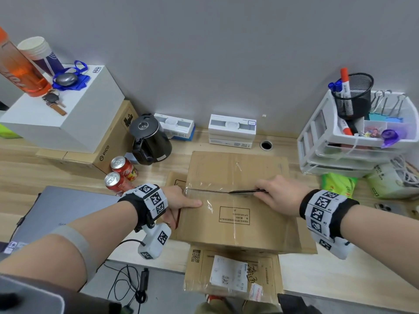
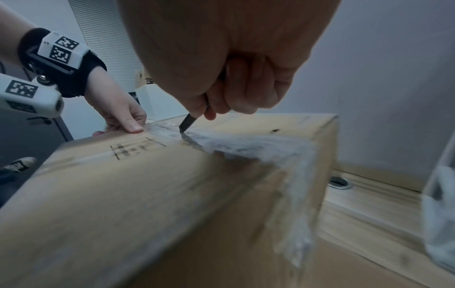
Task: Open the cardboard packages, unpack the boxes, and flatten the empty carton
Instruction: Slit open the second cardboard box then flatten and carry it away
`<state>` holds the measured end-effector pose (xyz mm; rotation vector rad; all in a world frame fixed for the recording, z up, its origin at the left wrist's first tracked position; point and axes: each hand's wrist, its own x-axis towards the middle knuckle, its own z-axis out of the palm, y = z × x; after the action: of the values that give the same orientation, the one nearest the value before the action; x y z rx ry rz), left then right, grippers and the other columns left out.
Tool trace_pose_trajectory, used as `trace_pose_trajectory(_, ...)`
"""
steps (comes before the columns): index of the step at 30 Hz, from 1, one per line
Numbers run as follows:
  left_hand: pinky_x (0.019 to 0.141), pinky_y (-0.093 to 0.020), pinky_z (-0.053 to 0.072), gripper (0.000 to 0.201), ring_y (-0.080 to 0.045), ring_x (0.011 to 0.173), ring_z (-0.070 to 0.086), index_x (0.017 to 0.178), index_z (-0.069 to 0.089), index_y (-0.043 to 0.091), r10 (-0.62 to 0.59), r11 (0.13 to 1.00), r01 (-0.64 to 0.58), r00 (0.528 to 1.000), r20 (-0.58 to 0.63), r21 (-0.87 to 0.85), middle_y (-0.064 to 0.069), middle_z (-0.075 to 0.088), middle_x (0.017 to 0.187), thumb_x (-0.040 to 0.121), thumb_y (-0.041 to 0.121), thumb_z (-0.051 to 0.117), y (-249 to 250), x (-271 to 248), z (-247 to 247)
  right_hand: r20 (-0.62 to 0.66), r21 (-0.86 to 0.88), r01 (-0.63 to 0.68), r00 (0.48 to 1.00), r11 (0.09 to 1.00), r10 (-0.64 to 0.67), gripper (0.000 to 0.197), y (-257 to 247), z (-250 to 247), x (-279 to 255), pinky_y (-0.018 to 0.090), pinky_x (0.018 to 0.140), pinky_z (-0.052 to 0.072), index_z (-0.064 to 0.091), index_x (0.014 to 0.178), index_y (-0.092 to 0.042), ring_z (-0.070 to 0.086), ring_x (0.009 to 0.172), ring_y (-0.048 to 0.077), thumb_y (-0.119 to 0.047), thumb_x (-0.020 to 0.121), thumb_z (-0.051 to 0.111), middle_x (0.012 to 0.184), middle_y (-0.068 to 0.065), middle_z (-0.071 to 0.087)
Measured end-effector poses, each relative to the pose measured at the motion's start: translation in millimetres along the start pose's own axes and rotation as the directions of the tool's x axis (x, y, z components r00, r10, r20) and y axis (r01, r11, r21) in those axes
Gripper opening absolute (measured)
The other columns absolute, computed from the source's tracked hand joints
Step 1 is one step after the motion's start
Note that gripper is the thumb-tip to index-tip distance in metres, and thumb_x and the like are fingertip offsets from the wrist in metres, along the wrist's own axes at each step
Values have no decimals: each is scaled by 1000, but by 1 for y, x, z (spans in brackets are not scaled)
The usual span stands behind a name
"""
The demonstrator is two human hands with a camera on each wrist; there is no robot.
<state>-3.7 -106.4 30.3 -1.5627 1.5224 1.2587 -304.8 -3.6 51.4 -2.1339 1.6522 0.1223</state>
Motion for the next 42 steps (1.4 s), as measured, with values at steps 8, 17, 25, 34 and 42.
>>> trace_pose_trajectory(8, 97, -43, 57, 84, -28, 90, 78, 112, 62, 1, -57, 998, 57, 998, 6, -10, -20, 78, 86, 76, 77, 65, 5, 2, 0, -65, -1, -41, 997, 999, 41, 21, 45, 6, -42, 35, 61, 49, 54, 99, -27, 61, 69, 21, -43, 99, 41, 77, -1, 65)
trace_pose_trajectory(17, 94, -45, 59, 79, -32, 92, 77, 113, 60, -2, -79, 995, 79, 997, -6, -55, -24, 77, 89, 80, 70, 67, 11, -4, 4, -86, -7, -49, 995, 999, 48, 19, 72, 6, -63, 39, 64, 53, 57, 99, -31, 60, 68, 18, -45, 97, 43, 74, -7, 63)
trace_pose_trajectory(25, 95, -45, 58, 76, -32, 93, 77, 113, 60, -1, -96, 991, 94, 995, -19, -91, -24, 77, 89, 81, 67, 69, 13, -10, 5, -95, -38, -66, 994, 997, 62, 17, 88, 1, -76, 33, 60, 47, 57, 97, -32, 55, 64, 15, -44, 98, 45, 67, -10, 57)
trace_pose_trajectory(34, 79, -41, 63, 69, -34, 91, 77, 110, 58, 4, -131, 987, 130, 991, -5, -93, -24, 77, 86, 82, 66, 69, 15, -9, 4, -113, -38, -168, 980, 985, 163, 16, 121, 9, -115, 36, 59, 48, 52, 93, -30, 57, 63, 18, -45, 97, 47, 68, -5, 63)
trace_pose_trajectory(42, 50, -25, 57, 72, -26, 86, 78, 111, 63, 5, -155, 988, 155, 988, -22, -15, -18, 79, 85, 80, 69, 69, 22, -23, -1, -176, 235, -410, 874, 881, 454, 12, 155, 51, -147, 38, 58, 49, 49, 87, -32, 59, 59, 14, -39, 96, 50, 64, -9, 61)
